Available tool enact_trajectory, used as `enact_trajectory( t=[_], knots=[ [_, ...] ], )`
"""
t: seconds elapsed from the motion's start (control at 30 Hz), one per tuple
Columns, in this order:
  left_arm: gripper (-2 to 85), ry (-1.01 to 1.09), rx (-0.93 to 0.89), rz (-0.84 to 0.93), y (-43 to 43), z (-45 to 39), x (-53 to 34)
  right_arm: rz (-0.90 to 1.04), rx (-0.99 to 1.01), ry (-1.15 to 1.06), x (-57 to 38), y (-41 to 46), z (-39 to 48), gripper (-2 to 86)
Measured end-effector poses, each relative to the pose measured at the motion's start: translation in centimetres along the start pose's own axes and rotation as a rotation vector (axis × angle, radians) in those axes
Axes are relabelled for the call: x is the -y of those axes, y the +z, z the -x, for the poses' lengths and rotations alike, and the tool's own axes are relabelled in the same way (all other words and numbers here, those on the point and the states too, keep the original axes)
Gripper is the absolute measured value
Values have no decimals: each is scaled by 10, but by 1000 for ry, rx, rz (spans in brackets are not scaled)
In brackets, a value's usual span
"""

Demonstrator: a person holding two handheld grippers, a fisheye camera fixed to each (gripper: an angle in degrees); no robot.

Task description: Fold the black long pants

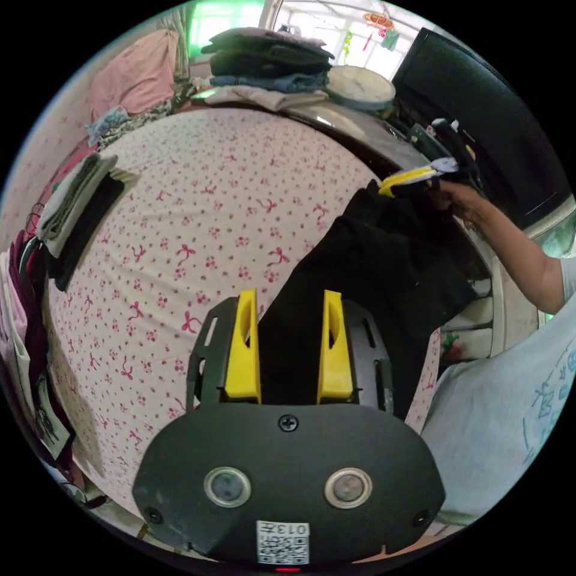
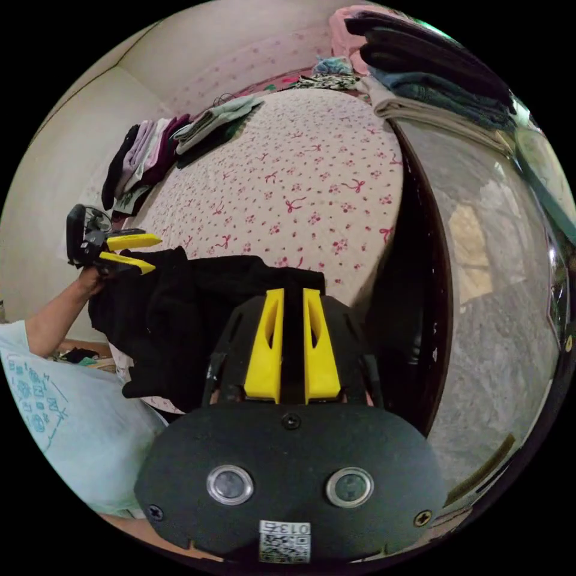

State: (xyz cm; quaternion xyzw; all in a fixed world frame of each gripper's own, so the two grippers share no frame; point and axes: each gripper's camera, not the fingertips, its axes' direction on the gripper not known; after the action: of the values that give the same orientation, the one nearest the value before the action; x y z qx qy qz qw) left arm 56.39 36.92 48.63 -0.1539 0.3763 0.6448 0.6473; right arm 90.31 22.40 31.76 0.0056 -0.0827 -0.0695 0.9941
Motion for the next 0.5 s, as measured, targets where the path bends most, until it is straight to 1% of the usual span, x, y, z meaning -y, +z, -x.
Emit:
enact_trajectory(
  t=[0.03,0.07,0.1,0.13,0.17,0.27,0.33,0.4,0.47,0.5],
  knots=[
    [120,6,-12,10,4,2,-1,-15,-25,-39,1,-3,5,39],
    [93,11,-23,11,5,2,-1,-37,-50,-64,2,-7,9,32],
    [38,39,-64,22,8,2,-1,-44,-62,-71,2,-9,11,29],
    [27,63,-91,38,9,-1,-2,-63,-82,-83,3,-13,13,24],
    [21,68,-76,33,7,-3,-2,-94,-101,-94,2,-19,15,21],
    [12,174,33,-80,-22,-28,-15,-149,-142,-109,2,-30,18,15],
    [8,257,135,-180,-49,-54,-36,-169,-147,-100,2,-31,19,13],
    [7,267,204,-232,-59,-68,-52,-180,-124,-58,4,-26,14,12],
    [7,257,170,-233,-56,-74,-61,-151,-117,-13,8,-11,7,10],
    [6,253,125,-209,-49,-75,-62,-138,-123,-6,10,-6,6,10]
  ],
)
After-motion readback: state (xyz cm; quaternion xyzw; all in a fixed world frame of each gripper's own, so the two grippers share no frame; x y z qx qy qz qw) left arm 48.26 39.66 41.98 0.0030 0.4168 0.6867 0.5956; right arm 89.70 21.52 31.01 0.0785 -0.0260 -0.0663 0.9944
